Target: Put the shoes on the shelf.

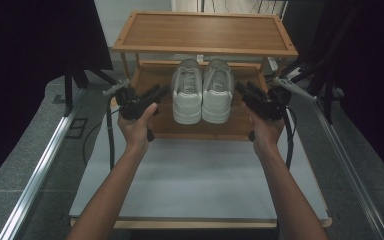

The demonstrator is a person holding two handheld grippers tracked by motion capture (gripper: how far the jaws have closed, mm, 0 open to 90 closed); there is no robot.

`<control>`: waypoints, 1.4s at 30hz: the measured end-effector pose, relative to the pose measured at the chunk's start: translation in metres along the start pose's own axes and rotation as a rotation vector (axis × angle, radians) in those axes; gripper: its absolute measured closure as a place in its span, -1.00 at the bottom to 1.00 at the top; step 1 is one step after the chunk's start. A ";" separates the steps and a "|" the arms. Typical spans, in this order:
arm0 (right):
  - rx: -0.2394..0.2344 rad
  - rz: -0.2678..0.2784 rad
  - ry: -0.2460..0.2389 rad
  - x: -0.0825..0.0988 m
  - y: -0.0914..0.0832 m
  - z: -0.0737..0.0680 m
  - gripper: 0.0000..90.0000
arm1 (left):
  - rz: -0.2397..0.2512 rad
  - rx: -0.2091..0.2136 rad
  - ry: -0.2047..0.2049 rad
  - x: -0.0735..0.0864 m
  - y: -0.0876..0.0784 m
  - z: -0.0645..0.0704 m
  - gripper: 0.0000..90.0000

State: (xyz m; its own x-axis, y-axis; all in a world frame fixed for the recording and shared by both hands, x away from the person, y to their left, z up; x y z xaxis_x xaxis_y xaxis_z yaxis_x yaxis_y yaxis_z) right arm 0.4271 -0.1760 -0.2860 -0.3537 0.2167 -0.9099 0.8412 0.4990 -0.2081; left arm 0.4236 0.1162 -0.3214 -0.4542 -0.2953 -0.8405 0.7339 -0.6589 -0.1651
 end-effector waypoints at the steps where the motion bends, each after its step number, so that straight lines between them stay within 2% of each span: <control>1: -0.011 -0.007 -0.010 0.004 -0.004 -0.001 0.24 | 0.000 0.000 0.000 0.000 0.000 0.000 0.09; 4: -0.036 -0.034 -0.018 0.016 -0.013 -0.005 0.29 | -0.036 0.017 0.021 0.014 -0.015 0.000 0.19; 9: -0.086 -0.064 -0.045 0.035 -0.021 -0.018 0.48 | -0.086 0.058 0.094 0.028 -0.024 0.010 0.58; 11: -0.093 -0.078 -0.071 0.043 -0.021 -0.021 0.57 | -0.094 0.059 0.109 0.031 -0.025 0.012 0.69; 12: -0.096 -0.084 -0.084 0.046 -0.020 -0.022 0.63 | -0.114 0.060 0.131 0.036 -0.025 0.015 0.78; 15: -0.060 -0.097 -0.159 0.055 -0.018 -0.022 0.85 | -0.149 0.040 0.182 0.046 -0.022 0.019 0.93; 18: -0.066 -0.110 -0.191 0.062 -0.017 -0.024 0.98 | -0.161 0.050 0.199 0.051 -0.021 0.023 0.98; 19: -0.066 -0.110 -0.191 0.062 -0.017 -0.024 0.98 | -0.161 0.050 0.199 0.051 -0.021 0.023 0.99; 20: -0.086 -0.126 -0.202 0.067 -0.016 -0.026 0.99 | -0.174 0.053 0.223 0.054 -0.019 0.028 0.99; 24: -0.103 -0.135 -0.216 0.070 -0.014 -0.030 0.99 | -0.189 0.047 0.238 0.058 -0.013 0.035 0.99; 26: -0.102 -0.140 -0.258 0.073 -0.012 -0.036 0.99 | -0.202 0.037 0.256 0.062 -0.006 0.041 0.98; 28: -0.104 -0.150 -0.268 0.074 -0.010 -0.038 0.99 | -0.211 0.028 0.272 0.064 -0.001 0.043 0.98; 32: -0.100 -0.160 -0.270 0.075 -0.004 -0.039 0.99 | -0.210 0.030 0.264 0.064 0.004 0.044 0.98; 33: -0.112 -0.159 -0.267 0.074 -0.003 -0.039 0.99 | -0.207 0.029 0.267 0.063 0.003 0.044 0.98; 36: -0.111 -0.152 -0.283 0.073 -0.002 -0.041 0.99 | -0.210 0.025 0.268 0.061 0.005 0.045 0.98; 42: -0.102 -0.143 -0.271 0.070 0.003 -0.039 0.99 | -0.214 0.019 0.272 0.059 0.010 0.044 0.98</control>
State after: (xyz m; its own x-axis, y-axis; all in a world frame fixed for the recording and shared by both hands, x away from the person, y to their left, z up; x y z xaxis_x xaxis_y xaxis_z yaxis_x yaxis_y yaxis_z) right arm 0.3887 -0.1271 -0.3366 -0.3321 -0.0864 -0.9393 0.7408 0.5925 -0.3164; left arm 0.3822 0.0616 -0.3502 -0.4434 0.0443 -0.8952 0.6259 -0.6996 -0.3446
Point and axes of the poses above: each handheld gripper's, and its own axes: y roughly forward along the jaws, x roughly out of its underside, z roughly to its right, the point moved 6 cm from there along y, roughly forward along the jaws, and after that the axes turned 5 degrees about -z, right-handed, at the moved point
